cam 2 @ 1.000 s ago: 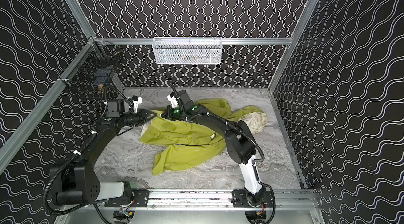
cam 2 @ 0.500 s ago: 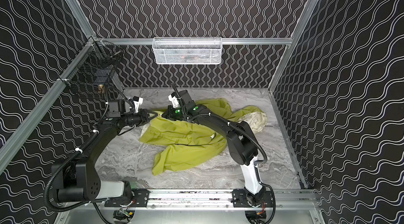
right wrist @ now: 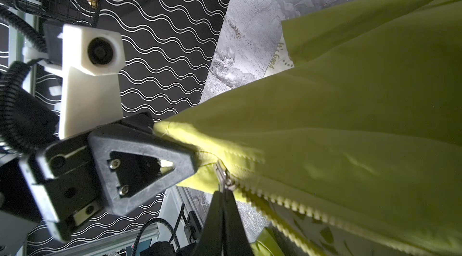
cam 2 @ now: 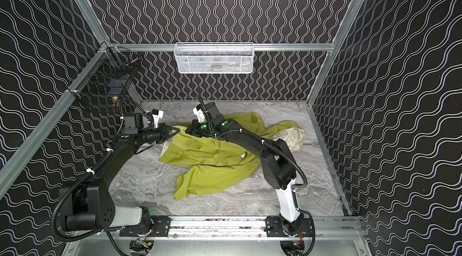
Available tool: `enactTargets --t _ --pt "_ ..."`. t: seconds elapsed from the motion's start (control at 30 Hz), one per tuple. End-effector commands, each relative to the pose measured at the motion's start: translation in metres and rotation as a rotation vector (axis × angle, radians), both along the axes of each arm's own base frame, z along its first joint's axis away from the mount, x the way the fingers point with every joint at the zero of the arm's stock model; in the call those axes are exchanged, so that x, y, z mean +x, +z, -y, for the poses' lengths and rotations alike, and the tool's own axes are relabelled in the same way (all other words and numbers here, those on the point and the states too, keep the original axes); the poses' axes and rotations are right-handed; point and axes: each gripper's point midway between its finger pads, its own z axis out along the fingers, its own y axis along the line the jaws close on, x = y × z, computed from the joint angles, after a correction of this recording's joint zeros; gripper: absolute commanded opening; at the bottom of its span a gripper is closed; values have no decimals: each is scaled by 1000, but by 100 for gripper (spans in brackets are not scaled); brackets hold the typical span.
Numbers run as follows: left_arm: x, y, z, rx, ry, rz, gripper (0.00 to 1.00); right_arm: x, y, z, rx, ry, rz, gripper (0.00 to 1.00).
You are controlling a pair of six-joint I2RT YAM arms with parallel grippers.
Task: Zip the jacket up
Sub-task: 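Pinch the zipper pull with the right gripper while the left holds the hem, then pull the zipper pull with the right gripper away from the left gripper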
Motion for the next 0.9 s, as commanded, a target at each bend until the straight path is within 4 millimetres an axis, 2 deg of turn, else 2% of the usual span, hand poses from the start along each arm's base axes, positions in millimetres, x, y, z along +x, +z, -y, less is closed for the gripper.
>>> enactTargets --t 0.0,0.23,0.6,0.87 --pt "-1 3 -1 14 -9 18 0 5 6 6 -5 -20 28 0" --pt "-1 3 -7 68 6 19 0 11 -6 23 -36 -56 9 0" --pt "-2 -2 -15 135 34 10 0 13 -7 27 -47 -63 17 0" --pt "-5 -5 -24 202 59 10 0 15 -11 37 -69 -88 15 0"
